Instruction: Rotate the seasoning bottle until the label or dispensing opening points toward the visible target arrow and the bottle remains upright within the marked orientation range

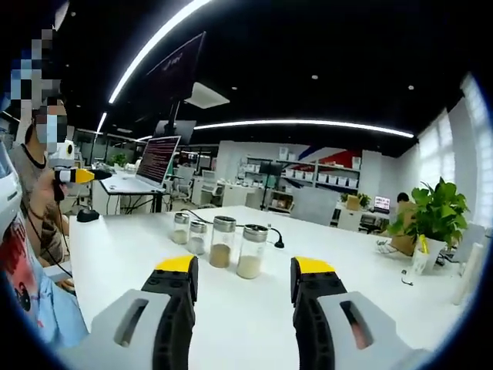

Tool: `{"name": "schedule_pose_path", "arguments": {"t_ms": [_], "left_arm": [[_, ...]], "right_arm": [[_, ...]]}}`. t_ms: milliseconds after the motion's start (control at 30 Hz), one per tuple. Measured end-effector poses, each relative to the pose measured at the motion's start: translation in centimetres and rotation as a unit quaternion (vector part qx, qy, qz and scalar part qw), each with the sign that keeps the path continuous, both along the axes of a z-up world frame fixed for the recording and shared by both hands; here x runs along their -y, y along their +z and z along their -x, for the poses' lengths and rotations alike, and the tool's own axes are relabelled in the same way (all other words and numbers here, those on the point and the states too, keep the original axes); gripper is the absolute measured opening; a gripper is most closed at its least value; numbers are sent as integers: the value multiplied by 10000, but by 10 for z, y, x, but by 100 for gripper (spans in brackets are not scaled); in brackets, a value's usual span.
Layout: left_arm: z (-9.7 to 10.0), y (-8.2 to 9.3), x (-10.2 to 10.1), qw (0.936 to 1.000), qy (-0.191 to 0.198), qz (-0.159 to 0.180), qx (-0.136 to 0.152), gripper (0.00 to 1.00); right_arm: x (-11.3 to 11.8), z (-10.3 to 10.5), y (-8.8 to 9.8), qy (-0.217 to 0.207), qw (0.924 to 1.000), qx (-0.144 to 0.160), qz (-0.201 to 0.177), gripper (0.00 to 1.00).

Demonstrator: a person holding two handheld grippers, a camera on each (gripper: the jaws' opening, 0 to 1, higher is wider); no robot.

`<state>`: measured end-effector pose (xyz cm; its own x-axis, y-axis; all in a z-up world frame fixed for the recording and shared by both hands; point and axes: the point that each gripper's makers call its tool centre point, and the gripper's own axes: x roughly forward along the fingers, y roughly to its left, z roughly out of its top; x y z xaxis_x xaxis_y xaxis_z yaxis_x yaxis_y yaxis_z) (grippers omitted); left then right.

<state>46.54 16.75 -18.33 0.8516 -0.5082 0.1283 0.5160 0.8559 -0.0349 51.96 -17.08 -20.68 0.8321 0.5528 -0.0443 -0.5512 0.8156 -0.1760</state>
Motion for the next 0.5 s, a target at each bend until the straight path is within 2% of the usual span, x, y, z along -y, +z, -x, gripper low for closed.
{"name": "schedule_pose_path", "arguments": {"t_ms": [200,300,500], "left_arm": [[0,6,-2,9997,173,-61,151,70],[0,3,0,9998,125,-120,85,70],[-1,0,2,9999,67,-145,16,70]], "right_arm": [[-17,-9,2,249,9997,17,22,49],[-24,-14,11,341,9992,162,-163,53],[-28,-27,21,312,9986,272,-317,49]]}}
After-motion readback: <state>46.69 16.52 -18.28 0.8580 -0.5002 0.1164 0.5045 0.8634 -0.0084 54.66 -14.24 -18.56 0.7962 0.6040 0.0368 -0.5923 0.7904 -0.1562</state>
